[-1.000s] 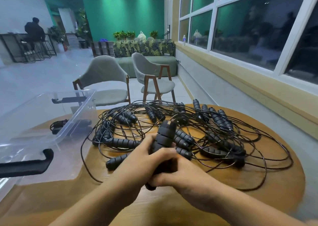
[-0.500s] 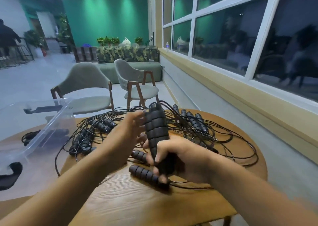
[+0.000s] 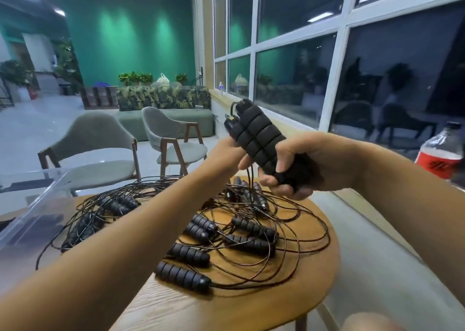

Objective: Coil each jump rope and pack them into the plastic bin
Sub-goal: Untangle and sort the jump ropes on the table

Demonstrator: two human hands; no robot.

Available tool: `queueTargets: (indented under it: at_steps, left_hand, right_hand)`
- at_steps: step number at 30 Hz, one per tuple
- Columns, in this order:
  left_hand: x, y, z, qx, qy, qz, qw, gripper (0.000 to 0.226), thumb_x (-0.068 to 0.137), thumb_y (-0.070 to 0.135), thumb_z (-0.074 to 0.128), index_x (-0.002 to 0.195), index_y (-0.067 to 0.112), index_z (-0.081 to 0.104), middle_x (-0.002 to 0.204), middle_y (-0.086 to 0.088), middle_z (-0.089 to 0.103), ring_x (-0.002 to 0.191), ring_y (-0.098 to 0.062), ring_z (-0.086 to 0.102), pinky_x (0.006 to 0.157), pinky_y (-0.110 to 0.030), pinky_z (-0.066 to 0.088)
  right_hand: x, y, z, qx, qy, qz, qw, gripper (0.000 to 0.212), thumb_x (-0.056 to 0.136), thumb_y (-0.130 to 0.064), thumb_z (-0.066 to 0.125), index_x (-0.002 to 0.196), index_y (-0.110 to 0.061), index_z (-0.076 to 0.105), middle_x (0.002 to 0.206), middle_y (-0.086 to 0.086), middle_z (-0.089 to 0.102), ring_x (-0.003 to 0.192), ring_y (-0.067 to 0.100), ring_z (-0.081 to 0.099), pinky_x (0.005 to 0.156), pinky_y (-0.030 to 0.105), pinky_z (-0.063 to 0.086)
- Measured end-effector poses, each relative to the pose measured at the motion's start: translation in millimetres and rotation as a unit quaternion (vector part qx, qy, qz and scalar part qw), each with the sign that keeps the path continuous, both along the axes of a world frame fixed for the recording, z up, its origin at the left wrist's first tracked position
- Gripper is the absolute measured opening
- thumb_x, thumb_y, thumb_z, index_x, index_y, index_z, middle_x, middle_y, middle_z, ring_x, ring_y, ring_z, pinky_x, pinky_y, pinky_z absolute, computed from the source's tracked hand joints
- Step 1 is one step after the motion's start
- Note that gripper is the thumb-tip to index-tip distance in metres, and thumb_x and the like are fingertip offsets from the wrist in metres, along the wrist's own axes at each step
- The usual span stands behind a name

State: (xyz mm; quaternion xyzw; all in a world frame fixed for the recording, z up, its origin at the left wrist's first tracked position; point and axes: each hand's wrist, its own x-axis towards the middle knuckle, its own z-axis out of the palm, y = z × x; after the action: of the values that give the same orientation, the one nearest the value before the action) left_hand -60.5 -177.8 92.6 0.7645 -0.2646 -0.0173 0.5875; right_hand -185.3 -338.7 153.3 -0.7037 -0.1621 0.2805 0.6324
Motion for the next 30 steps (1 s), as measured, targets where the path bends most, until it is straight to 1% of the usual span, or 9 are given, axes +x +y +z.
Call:
queueTargets:
  at_steps: [2,4,7,9,11,15,18,25,30]
  left_hand:
    - [8,-9,-3,-0.033,0.021,0.001,0.999,0.018,0.096,0.03,0.069,0.091,0.013,0.073,0.09,-0.007,0.079,0.1,-0.027,0.073,0.095,-0.046,0.059]
    - [10,-20,-4,-0.062,0.041,-0.02,0.997,0.022,0.101,0.035,0.065,0.094,0.016,0.072,0.091,-0.003,0.079,0.098,-0.022,0.075,0.098,-0.047,0.057]
    - [11,-28,-5,-0.088,0.059,-0.063,0.992,0.026,0.103,0.038,0.064,0.098,0.013,0.069,0.078,0.0,0.072,0.081,-0.015,0.073,0.089,-0.041,0.058]
    - [11,-27,-7,-0.101,0.065,-0.085,0.989,0.028,0.104,0.039,0.062,0.101,0.011,0.069,0.068,0.002,0.058,0.07,-0.018,0.063,0.075,-0.037,0.059]
    - [9,-26,-9,-0.093,0.053,-0.097,0.99,0.032,0.107,0.041,0.055,0.103,0.012,0.068,0.062,0.007,0.044,0.06,-0.015,0.048,0.061,-0.031,0.049]
    - [1,-16,-10,-0.052,0.017,-0.103,0.993,0.043,0.111,0.046,0.04,0.113,0.01,0.064,0.061,0.009,0.035,0.052,-0.012,0.031,0.049,-0.027,0.029]
    - [-5,2,-11,0.006,-0.041,-0.058,0.997,0.044,0.11,0.049,0.038,0.112,0.018,0.068,0.063,0.007,0.042,0.051,-0.01,0.038,0.049,-0.027,0.032]
    - [-17,73,-9,0.162,-0.129,0.035,0.978,0.045,0.112,0.046,0.034,0.11,0.022,0.073,0.078,0.016,0.056,0.077,0.0,0.055,0.074,-0.031,0.046]
    - [-16,129,-18,0.209,-0.13,0.081,0.966,0.042,0.112,0.042,0.035,0.11,0.023,0.073,0.091,0.014,0.064,0.087,-0.002,0.058,0.07,-0.022,0.04]
  right_hand:
    - [-4,-10,10,-0.019,-0.023,-0.031,0.999,0.065,0.087,-0.01,0.053,0.151,-0.002,0.046,0.092,0.014,0.05,0.07,0.02,0.05,0.049,0.023,0.04]
    - [-8,-20,19,-0.026,-0.04,-0.059,0.997,0.057,0.088,-0.012,0.051,0.144,-0.004,0.049,0.09,0.013,0.051,0.069,0.02,0.048,0.049,0.022,0.039]
    - [-11,-29,28,-0.023,-0.058,-0.108,0.992,0.041,0.088,-0.015,0.054,0.128,-0.009,0.051,0.087,0.012,0.052,0.066,0.019,0.048,0.047,0.02,0.039]
    - [-13,-35,31,-0.025,-0.083,-0.148,0.985,0.044,0.091,-0.018,0.059,0.132,-0.009,0.052,0.085,0.009,0.054,0.064,0.017,0.047,0.046,0.02,0.037]
    - [-12,-38,32,-0.027,-0.108,-0.184,0.977,0.052,0.097,-0.027,0.067,0.142,-0.01,0.049,0.083,0.007,0.055,0.062,0.015,0.047,0.044,0.019,0.036]
    - [-5,-33,29,-0.026,-0.148,-0.242,0.959,0.047,0.099,-0.056,0.064,0.123,-0.019,0.051,0.084,0.009,0.057,0.059,0.016,0.046,0.043,0.02,0.033]
    - [4,-21,18,-0.028,-0.181,-0.249,0.951,0.052,0.097,-0.069,0.057,0.123,-0.025,0.05,0.086,0.011,0.056,0.059,0.017,0.046,0.044,0.023,0.03]
    - [44,39,-13,-0.021,-0.22,-0.22,0.95,0.061,0.094,-0.07,0.064,0.132,-0.024,0.05,0.09,0.014,0.05,0.056,0.016,0.043,0.047,0.027,0.025]
    - [67,84,-27,-0.019,-0.212,-0.213,0.954,0.059,0.096,-0.066,0.065,0.129,-0.019,0.05,0.091,0.015,0.054,0.056,0.016,0.047,0.048,0.029,0.029]
